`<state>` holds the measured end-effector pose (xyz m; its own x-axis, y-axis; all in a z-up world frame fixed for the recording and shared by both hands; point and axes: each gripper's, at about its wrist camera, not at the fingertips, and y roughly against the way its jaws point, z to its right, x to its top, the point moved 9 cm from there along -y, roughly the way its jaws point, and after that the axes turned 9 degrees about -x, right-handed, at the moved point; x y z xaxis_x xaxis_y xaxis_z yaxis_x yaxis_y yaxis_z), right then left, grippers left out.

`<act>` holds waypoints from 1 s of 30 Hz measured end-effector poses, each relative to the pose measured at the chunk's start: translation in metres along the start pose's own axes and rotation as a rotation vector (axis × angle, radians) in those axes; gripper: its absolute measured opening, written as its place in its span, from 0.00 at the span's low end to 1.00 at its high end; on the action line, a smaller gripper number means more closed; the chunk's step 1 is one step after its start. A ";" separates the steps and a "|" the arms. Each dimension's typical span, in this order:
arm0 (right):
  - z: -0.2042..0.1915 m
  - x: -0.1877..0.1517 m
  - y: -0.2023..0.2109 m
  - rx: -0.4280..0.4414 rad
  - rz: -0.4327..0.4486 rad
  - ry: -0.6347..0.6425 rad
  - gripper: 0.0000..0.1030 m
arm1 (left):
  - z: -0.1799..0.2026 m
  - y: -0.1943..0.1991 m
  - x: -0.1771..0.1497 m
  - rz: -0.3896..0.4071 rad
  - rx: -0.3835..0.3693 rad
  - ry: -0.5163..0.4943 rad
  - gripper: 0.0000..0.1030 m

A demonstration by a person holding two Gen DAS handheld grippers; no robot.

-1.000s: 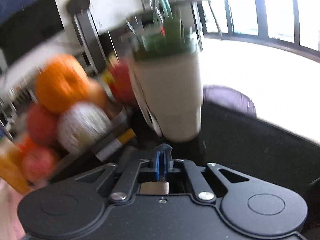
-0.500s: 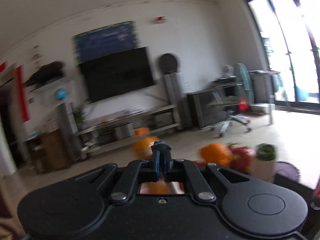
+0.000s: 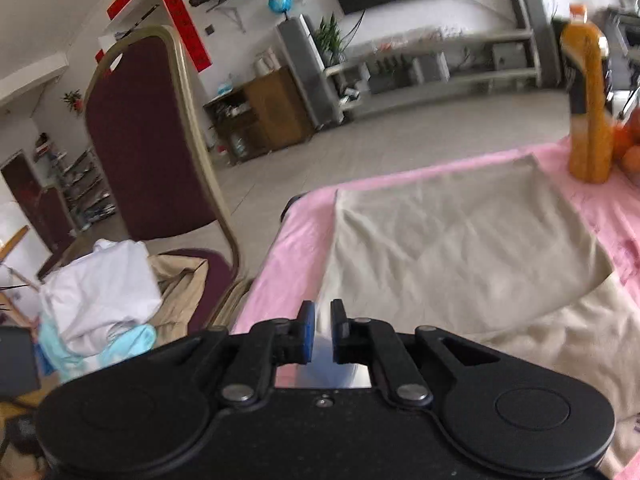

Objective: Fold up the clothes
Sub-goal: 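Open the right gripper and lift it above the sweatshirt, then grasp the navy sleeve cuff with the left gripper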

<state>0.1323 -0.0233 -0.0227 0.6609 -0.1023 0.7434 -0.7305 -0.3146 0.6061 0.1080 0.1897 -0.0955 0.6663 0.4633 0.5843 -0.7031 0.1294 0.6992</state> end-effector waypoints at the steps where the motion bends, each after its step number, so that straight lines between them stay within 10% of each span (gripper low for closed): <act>1: 0.009 0.004 0.004 0.001 -0.010 -0.010 0.17 | 0.002 -0.002 -0.002 -0.010 -0.003 -0.011 0.33; 13: 0.223 -0.015 0.013 -0.092 -0.190 -0.304 0.32 | 0.042 -0.064 -0.023 -0.203 -0.028 -0.129 0.36; 19: 0.279 -0.050 -0.015 -0.128 -0.257 -0.497 0.21 | 0.043 -0.092 -0.028 -0.240 0.028 -0.166 0.36; 25: 0.292 -0.054 -0.014 -0.271 -0.265 -0.412 0.21 | 0.042 -0.107 -0.031 -0.243 0.056 -0.213 0.38; 30: 0.286 -0.067 -0.023 -0.309 -0.319 -0.335 0.21 | 0.054 -0.100 -0.032 -0.197 0.042 -0.286 0.04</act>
